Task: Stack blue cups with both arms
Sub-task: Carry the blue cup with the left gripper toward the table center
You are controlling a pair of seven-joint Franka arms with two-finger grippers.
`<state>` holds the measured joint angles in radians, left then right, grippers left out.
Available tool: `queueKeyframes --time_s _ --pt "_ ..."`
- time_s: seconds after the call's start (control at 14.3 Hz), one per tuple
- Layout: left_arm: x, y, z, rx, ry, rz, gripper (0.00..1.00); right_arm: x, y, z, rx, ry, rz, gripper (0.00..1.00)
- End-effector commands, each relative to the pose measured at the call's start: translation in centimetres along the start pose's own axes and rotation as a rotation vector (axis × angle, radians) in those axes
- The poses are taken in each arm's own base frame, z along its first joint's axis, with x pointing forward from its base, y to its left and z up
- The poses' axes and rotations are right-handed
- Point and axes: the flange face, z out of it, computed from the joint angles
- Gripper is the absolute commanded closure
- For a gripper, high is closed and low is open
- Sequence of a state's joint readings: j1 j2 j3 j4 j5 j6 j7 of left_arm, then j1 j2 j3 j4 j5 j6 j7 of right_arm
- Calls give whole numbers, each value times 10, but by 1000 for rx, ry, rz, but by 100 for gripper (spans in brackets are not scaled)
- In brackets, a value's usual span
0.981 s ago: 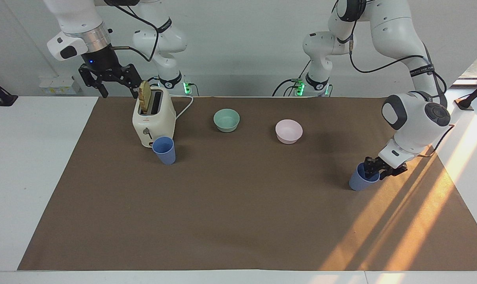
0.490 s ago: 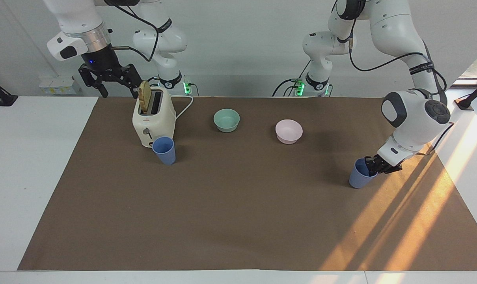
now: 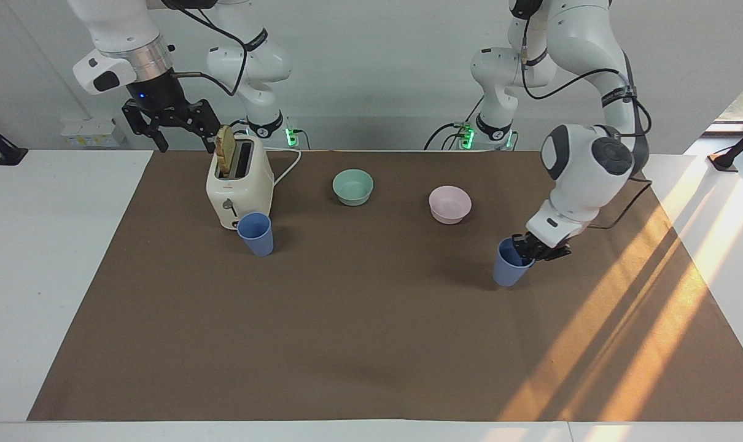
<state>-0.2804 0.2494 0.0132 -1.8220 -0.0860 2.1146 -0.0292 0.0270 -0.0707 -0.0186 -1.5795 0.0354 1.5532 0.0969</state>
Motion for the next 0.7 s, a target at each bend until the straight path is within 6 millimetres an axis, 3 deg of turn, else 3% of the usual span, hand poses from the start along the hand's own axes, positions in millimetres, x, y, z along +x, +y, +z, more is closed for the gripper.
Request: queueKeyframes --time_s 0.0,0.14,0.42,0.49,0.63 --pt "-19 60 4 -12 -7 -17 100 -1 3 -2 -4 13 20 0" --pt "-28 103 23 -22 32 -21 100 -1 3 -2 -4 13 20 0" --pt "-46 159 41 -104 72 -22 100 -1 3 -2 -4 13 22 0" --pt "-51 170 44 -108 63 -8 100 -1 3 -2 -4 12 22 0" --pt "-52 172 46 -106 55 -2 100 -1 3 -2 -4 12 20 0"
